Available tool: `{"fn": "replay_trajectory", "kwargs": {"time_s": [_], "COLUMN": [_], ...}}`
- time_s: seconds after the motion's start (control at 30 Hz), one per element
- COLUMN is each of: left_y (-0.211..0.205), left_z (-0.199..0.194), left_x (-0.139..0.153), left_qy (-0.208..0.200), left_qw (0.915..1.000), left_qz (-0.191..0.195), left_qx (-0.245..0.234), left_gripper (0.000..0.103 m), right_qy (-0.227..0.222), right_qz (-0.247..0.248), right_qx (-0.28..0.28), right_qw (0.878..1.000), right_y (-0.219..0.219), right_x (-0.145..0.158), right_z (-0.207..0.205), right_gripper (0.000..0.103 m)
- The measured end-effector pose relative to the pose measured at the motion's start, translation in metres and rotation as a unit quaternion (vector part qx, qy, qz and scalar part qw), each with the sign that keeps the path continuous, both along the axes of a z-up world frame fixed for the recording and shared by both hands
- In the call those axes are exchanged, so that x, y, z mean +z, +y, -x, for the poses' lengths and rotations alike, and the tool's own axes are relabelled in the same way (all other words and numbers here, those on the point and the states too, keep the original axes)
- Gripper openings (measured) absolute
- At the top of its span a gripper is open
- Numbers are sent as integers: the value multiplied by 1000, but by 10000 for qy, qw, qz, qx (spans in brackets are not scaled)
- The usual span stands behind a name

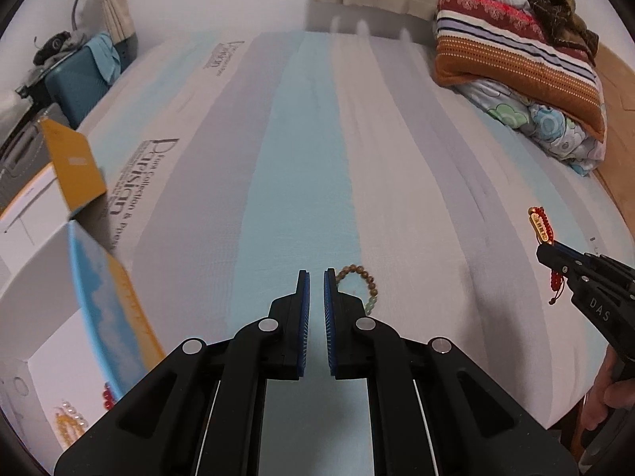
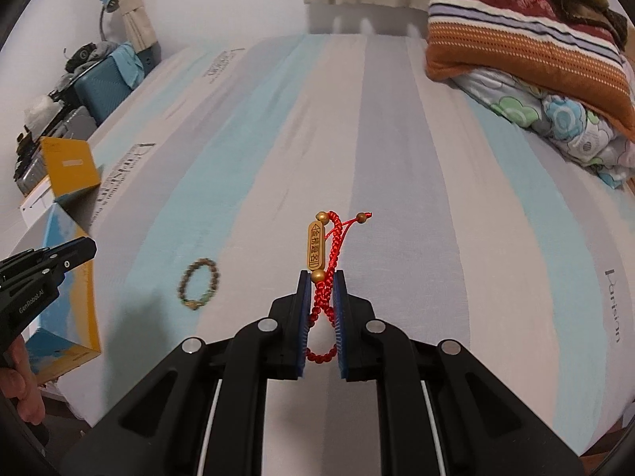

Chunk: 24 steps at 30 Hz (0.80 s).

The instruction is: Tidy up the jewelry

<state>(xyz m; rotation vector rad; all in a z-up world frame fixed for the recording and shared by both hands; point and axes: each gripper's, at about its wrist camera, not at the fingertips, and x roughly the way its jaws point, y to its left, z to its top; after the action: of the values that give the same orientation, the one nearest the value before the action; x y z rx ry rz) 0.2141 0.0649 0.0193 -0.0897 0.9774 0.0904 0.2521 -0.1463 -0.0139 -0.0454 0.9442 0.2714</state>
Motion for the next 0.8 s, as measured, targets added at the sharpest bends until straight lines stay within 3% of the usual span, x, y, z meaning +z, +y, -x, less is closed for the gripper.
{"fn": "replay_trajectory", "kwargs": {"time_s": [0.13, 0.27, 0.37, 0.43, 0.47, 0.8], "left_y": [9, 9, -1, -6, -8, -18], "left_z": [9, 7, 0, -5, -7, -52], "left_x": [2, -13, -32, -41, -47, -109], "left_qy": [4, 118, 65, -1, -19, 303], "left_qw": [10000, 9998, 9997, 9996, 9997, 9995], "left_qz": [31, 162, 150, 184, 122, 0], "left_qx": [37, -31, -166, -214, -201, -72], "left_gripper": [7, 7, 29, 59, 63, 67], "right_qy": [-67, -74, -18, 3, 11, 338], "right_qz": [17, 16, 13, 53, 90, 149], "right_qx": [86, 136, 150, 162, 167, 97], "right_qw": [9999, 9999, 9999, 9999, 9998, 9993], "right_y": [12, 15, 14, 12, 11, -6], "right_x": [10, 8, 0, -7, -12, -59], "right_z": [9, 13, 13, 11, 8, -20], "right_gripper": [10, 10, 10, 11, 11, 11]}}
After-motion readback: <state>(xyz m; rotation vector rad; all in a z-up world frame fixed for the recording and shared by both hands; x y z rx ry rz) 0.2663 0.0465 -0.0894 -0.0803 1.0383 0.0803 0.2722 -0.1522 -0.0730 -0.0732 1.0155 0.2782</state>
